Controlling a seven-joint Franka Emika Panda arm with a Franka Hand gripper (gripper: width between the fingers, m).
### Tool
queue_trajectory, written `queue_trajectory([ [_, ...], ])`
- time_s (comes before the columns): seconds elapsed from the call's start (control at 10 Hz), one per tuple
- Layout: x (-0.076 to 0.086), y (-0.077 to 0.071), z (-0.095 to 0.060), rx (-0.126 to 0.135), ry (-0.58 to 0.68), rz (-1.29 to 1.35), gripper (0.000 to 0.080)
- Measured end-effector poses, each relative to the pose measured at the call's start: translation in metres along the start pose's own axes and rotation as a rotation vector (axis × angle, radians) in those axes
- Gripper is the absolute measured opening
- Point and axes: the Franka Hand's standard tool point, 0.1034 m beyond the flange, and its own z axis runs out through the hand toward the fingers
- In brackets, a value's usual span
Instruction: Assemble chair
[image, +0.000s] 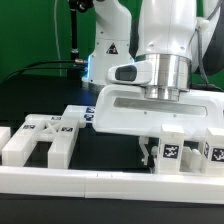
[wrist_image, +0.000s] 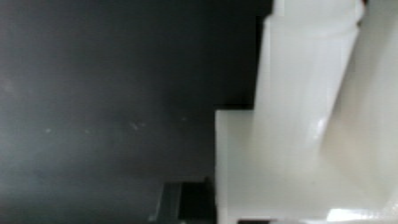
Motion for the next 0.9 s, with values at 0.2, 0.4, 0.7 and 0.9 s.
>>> queue_trajectory([
  [0.2,0.000,0.000,0.000,0.000,0.000,0.000,0.0038],
  [0.4,0.001,0.004,-0.002,-0.002,0.001,-0.024,0.0038],
  [0.7,-0.017,0.061,-0.029,0.002,-0.104,-0.053,0.0037],
  [0.9,-0.020,0.081,-0.047,0.019,-0.169,-0.018,0.0037],
])
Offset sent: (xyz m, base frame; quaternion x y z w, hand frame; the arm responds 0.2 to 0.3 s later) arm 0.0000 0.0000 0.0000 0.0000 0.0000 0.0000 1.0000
